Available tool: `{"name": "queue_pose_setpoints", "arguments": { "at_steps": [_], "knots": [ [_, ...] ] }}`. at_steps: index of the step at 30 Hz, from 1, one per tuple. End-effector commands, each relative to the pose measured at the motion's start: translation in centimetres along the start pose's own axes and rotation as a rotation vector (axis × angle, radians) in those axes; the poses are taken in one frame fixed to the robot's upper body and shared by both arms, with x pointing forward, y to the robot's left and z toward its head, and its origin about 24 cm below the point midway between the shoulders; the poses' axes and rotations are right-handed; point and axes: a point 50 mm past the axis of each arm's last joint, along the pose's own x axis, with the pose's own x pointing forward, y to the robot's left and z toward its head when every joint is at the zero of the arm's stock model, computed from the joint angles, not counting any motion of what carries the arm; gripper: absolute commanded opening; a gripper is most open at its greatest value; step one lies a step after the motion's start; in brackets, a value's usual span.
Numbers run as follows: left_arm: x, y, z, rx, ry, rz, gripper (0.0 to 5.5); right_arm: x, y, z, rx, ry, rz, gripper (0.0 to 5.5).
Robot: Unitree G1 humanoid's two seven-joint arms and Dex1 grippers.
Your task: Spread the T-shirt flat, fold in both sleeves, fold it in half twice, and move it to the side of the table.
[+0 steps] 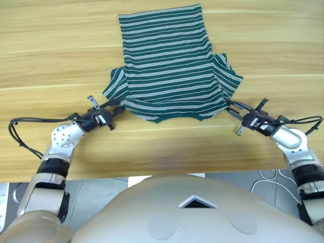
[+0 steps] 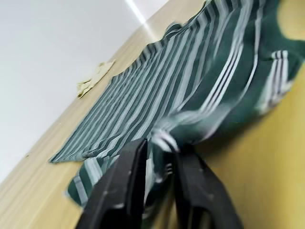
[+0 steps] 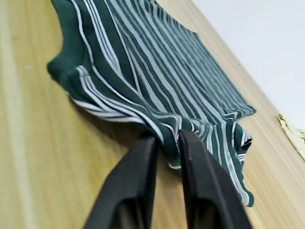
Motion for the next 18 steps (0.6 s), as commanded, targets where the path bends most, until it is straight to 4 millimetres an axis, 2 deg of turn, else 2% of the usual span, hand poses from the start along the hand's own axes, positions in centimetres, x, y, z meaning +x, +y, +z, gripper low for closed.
{"name": "queue_pose_setpoints", "arguments": {
  "at_steps": [1, 7, 10, 12, 14, 16, 18],
  "knots": [
    [-0.6, -3.0, 0.9, -0.041, 0.018, -0.129, 1.59, -1.0, -0.2, 0.5, -0.033, 0.030, 0.015, 1.52],
    [-3.8, -2.8, 2.1, -0.180, 0.012, -0.133, 2.54, -3.4, -0.6, 1.2, -0.063, 0.097, -0.010, 2.59],
    [-5.0, -0.9, 2.1, -0.178, 0.012, -0.037, 2.56, -3.4, -1.5, 3.0, -0.091, 0.024, -0.044, 3.07],
    [-5.2, 1.4, 1.9, -0.119, 0.012, 0.103, 2.56, -1.8, -2.0, 4.5, -0.142, -0.056, -0.041, 3.07],
    [-4.0, 3.1, 1.3, -0.063, 0.037, 0.218, 2.56, 1.0, -2.0, 5.2, -0.213, -0.096, 0.000, 3.07],
    [-2.0, 3.4, 0.8, 0.010, 0.080, 0.233, 2.56, 3.8, -1.7, 4.8, -0.268, -0.084, 0.027, 3.07],
    [-0.6, 3.4, 1.0, 0.078, 0.090, 0.224, 2.56, 5.3, -1.5, 3.7, -0.325, -0.028, 0.049, 3.07]
  ]
}}
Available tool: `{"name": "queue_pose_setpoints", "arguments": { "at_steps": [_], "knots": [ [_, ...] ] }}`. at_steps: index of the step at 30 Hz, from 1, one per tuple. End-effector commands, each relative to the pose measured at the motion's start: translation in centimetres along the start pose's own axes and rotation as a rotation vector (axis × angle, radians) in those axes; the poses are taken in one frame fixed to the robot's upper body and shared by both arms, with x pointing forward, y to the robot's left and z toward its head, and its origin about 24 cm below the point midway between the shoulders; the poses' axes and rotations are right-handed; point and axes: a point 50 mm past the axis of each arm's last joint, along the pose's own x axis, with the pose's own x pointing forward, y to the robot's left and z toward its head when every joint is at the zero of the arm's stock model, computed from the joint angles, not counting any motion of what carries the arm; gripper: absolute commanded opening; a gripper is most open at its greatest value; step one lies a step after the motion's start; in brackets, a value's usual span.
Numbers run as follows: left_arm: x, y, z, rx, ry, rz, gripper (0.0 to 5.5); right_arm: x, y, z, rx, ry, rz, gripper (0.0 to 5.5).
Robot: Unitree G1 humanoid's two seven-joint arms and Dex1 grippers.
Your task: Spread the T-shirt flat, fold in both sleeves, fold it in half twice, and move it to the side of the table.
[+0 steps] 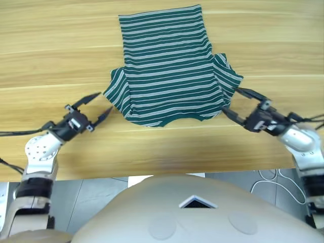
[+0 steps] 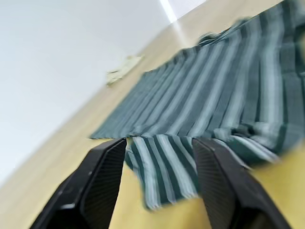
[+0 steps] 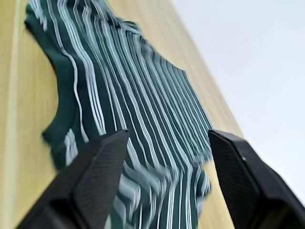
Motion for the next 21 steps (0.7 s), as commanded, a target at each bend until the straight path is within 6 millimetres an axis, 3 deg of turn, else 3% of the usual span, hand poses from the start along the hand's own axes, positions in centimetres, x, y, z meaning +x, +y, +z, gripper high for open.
{"name": "queue_pose_setpoints", "arguments": {
  "at_steps": [1, 5, 10, 15, 19, 21],
  "knots": [
    [2.3, -0.7, 0.1, 0.120, 0.023, -0.025, 2.56, 2.7, 0.9, -2.2, -0.076, 0.099, 0.065, 3.07],
    [2.9, -2.0, 0.5, 0.208, 0.032, -0.102, 2.56, 1.8, 4.7, -4.9, -0.041, 0.217, 0.195, 3.07],
    [2.5, -1.4, -0.2, 0.269, 0.092, -0.079, 2.56, 0.2, 8.9, -3.0, 0.097, 0.111, 0.271, 3.07],
    [1.4, 0.4, -0.7, 0.301, 0.149, 0.028, 2.56, 0.6, 9.1, -1.0, 0.132, 0.024, 0.193, 3.07],
    [-0.4, 0.9, -1.0, 0.318, 0.210, 0.061, 2.56, -0.4, 7.9, -1.2, 0.117, 0.071, 0.106, 3.07],
    [-0.8, 1.4, -0.9, 0.342, 0.224, 0.073, 2.56, -0.3, 6.3, -1.5, 0.103, 0.081, -0.007, 3.07]
  ]
}}
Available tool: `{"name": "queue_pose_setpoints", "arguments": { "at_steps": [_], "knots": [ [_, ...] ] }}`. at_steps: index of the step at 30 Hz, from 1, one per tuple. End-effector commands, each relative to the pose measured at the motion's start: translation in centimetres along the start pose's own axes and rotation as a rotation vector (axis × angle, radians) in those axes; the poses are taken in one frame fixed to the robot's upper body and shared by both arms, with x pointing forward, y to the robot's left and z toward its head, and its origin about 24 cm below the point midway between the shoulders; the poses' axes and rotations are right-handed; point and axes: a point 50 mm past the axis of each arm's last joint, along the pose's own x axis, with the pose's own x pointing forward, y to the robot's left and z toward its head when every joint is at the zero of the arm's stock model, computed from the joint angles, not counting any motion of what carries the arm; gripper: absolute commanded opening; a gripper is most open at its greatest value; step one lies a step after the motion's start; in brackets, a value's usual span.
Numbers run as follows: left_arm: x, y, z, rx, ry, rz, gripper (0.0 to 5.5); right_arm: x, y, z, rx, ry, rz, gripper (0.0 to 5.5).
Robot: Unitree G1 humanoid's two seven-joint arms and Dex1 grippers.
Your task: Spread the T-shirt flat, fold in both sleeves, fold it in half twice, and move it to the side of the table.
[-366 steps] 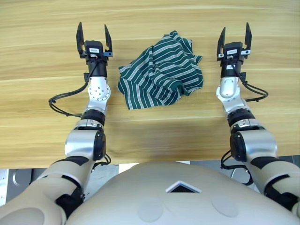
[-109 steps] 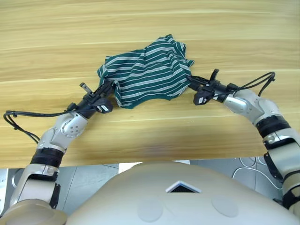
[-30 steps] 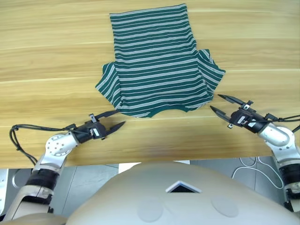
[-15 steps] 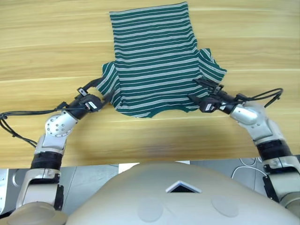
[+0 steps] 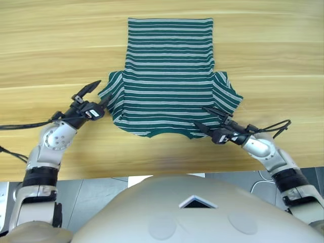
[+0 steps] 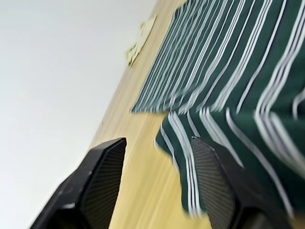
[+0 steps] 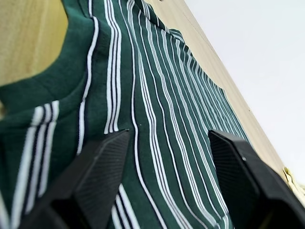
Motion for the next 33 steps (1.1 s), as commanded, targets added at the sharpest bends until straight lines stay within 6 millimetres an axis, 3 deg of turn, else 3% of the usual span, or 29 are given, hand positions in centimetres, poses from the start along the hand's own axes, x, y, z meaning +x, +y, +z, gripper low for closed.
{"name": "queue_pose_setpoints", "arguments": {
  "at_steps": [1, 5, 9, 14, 17, 33],
  "knots": [
    [-0.5, 1.3, -0.1, 0.059, 0.028, 0.021, 2.56, -1.1, -1.4, -1.1, -0.013, 0.094, -0.084, 3.07],
    [-2.5, 2.6, -0.4, 0.296, 0.114, -0.095, 2.56, -1.1, -5.7, 1.4, 0.031, -0.078, -0.354, 3.07],
    [-3.9, 2.0, 0.1, 0.465, 0.183, -0.305, 2.56, -1.5, -7.6, 2.6, 0.071, -0.164, -0.399, 3.07],
    [-3.4, -1.2, 1.2, 0.442, 0.135, -0.462, 2.56, -1.6, -8.0, 3.1, 0.052, -0.169, -0.385, 3.07],
    [-2.9, -2.1, 1.6, 0.417, 0.110, -0.487, 2.56, -1.9, -8.4, 3.2, 0.040, -0.164, -0.401, 3.07],
    [0.0, -1.3, -0.8, 0.494, 0.182, -0.446, 2.56, -2.2, -8.1, 2.7, 0.046, -0.124, -0.447, 3.07]
  ]
}}
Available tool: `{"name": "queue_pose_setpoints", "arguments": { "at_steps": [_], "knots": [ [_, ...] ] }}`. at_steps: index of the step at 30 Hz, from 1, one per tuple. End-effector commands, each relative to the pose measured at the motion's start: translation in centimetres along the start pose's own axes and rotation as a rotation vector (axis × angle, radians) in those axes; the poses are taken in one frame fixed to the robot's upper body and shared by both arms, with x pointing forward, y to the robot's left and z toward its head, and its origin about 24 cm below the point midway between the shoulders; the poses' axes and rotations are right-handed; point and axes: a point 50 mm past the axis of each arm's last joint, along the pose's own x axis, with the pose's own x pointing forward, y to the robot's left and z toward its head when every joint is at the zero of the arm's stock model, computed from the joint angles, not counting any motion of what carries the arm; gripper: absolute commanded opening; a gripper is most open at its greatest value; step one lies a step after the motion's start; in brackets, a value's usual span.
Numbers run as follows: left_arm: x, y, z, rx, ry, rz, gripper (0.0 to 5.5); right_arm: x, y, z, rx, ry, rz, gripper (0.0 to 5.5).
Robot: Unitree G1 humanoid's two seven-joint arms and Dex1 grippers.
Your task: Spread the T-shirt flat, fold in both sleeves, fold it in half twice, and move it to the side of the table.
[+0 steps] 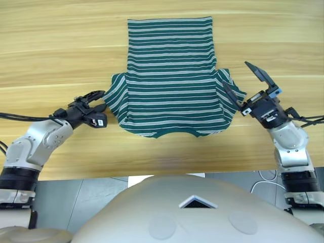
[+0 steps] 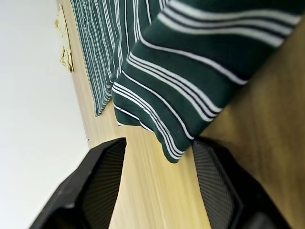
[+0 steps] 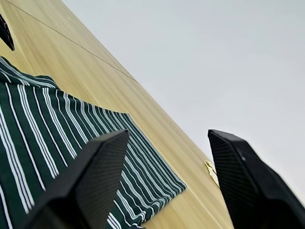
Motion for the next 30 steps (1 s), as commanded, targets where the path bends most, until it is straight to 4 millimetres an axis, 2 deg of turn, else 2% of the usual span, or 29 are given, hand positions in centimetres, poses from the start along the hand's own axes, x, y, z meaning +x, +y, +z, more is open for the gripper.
{"name": "queue_pose_setpoints", "arguments": {
  "at_steps": [1, 7, 11, 17, 22, 25, 30],
  "knots": [
    [0.4, -2.3, -0.4, -0.008, 0.038, -0.104, 2.56, -0.1, 0.0, -0.2, -0.006, 0.016, 0.002, 3.07],
    [1.6, -2.5, 0.4, -0.007, -0.013, -0.097, 2.56, -0.2, 0.1, -0.4, -0.005, 0.021, -0.003, 3.07],
    [2.2, -2.8, 0.7, 0.010, -0.032, -0.121, 1.88, -0.3, 0.2, -0.4, -0.005, 0.023, -0.008, 3.11],
    [2.0, -3.2, 0.7, 0.014, -0.031, -0.150, 0.64, -0.3, 0.2, -0.4, -0.001, 0.023, -0.014, 3.11],
    [1.9, -2.9, 0.3, 0.023, -0.009, -0.131, 0.09, -0.3, 0.2, -0.4, 0.003, 0.021, -0.019, 3.11],
    [2.1, -2.1, 0.2, 0.025, 0.001, -0.061, 0.02, -0.3, 0.3, -0.4, 0.006, 0.020, -0.021, 3.11],
    [2.5, -0.2, 1.4, 0.008, -0.026, 0.122, 0.02, -0.2, 0.4, -0.5, 0.011, 0.018, -0.023, 3.11]
  ]
}}
